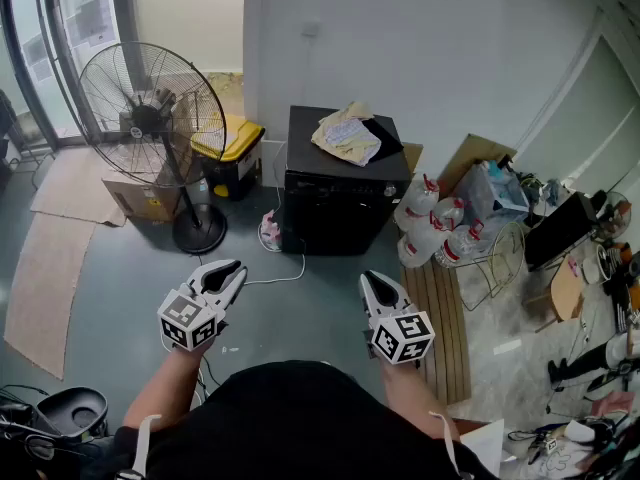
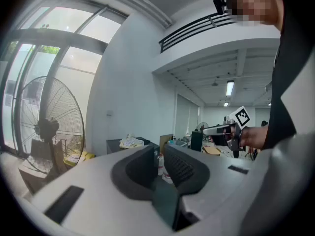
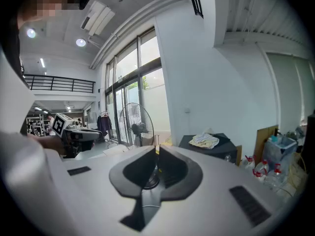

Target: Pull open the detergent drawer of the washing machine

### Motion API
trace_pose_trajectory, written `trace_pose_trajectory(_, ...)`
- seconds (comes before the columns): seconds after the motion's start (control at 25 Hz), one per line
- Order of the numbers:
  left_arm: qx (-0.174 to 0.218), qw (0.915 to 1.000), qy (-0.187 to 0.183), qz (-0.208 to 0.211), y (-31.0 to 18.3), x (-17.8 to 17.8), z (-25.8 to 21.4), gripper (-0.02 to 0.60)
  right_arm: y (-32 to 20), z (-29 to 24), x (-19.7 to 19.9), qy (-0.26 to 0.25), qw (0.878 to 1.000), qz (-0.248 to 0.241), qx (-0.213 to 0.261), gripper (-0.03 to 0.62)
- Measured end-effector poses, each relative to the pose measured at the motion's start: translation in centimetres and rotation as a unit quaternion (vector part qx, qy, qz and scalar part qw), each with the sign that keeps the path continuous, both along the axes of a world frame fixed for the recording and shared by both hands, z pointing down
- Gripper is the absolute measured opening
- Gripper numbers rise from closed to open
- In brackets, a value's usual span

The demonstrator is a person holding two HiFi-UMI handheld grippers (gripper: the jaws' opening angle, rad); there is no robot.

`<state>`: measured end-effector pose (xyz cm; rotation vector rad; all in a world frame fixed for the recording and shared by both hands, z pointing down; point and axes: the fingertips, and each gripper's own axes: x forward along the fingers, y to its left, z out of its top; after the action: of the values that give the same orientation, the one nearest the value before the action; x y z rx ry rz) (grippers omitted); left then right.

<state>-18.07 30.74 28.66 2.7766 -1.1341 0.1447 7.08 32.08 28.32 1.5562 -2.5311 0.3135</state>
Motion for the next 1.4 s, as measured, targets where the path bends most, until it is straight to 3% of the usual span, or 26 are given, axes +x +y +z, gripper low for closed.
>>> trace_pose_trajectory(0.32, -0.004, 1.0, 0.003, 0.007, 0.4, 0.1, -0.1, 0.069, 0.6, -0.2, 0.3, -0.003, 1.0, 0.007, 0.0, 0.02)
trace_pose_trajectory(0.56, -0.003, 0.9999, 0.006, 0.008, 1.0, -0.1, -0.1, 0.069, 1.2, -0.4, 0.8, -0.035, 0.999, 0.019, 0.003, 0.017)
trace_pose_trajectory(1.4, -0.024, 0.9997, 0.0, 0.008, 0.5, 0.0, 1.4, 0.071, 0.9, 0.8, 1.6, -0.028, 0.999, 0.02, -0.01, 0.017)
